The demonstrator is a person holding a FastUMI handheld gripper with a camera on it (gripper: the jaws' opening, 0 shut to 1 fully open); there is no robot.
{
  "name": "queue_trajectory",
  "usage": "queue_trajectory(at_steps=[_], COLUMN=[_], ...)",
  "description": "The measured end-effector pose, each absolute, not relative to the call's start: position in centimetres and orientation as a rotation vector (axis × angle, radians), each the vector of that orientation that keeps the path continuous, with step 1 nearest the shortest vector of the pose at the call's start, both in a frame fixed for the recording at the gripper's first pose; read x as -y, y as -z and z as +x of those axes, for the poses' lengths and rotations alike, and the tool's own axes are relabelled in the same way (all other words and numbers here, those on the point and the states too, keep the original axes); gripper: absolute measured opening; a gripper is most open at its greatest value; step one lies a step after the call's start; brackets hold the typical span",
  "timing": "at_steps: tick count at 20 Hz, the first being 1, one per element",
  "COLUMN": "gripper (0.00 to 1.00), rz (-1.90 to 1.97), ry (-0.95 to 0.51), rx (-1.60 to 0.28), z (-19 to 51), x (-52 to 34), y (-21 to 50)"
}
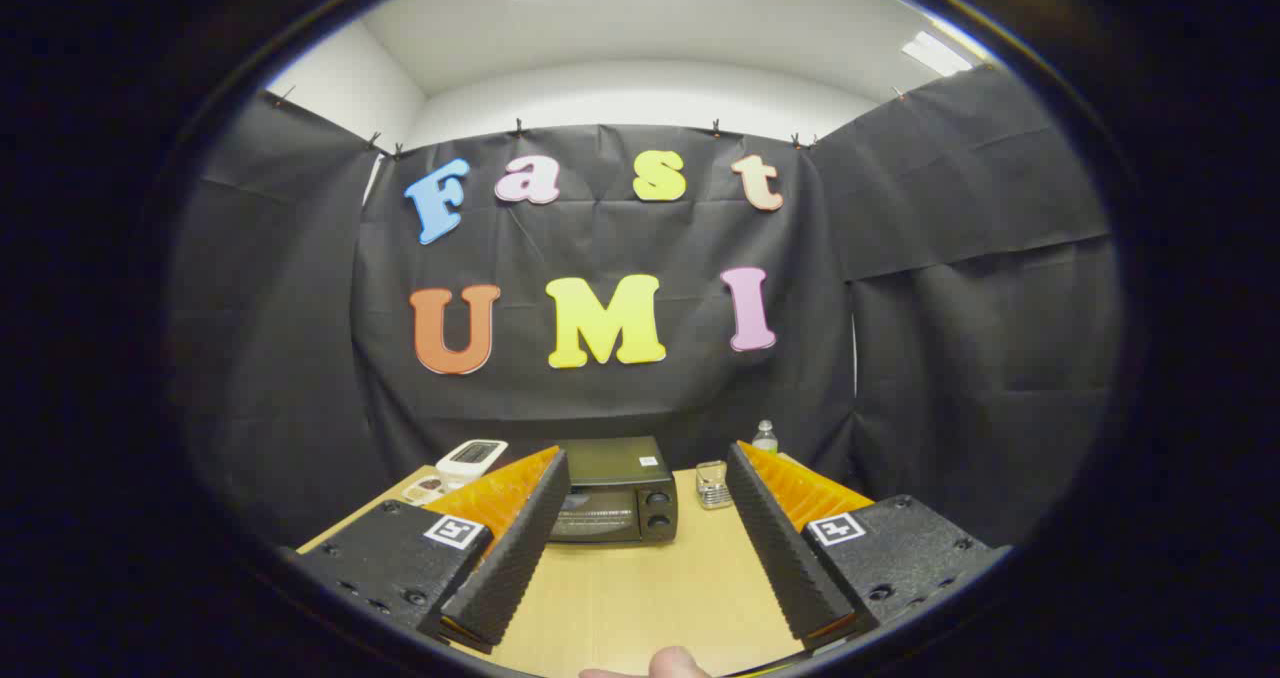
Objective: Open the toaster oven, put the food inside, and close the toaster oven door.
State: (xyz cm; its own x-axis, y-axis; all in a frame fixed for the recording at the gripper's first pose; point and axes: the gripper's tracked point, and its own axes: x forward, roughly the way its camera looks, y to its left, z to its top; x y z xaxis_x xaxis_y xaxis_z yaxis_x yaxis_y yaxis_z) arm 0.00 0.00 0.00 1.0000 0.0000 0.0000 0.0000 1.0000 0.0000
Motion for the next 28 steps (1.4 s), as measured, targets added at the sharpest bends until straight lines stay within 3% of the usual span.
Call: queue_trajectory(at_steps=[28], gripper=[1.0], rz=[-0.007], ry=[-0.025], rx=[-0.032], z=[2.8], x=[-0.3], y=[2.0])
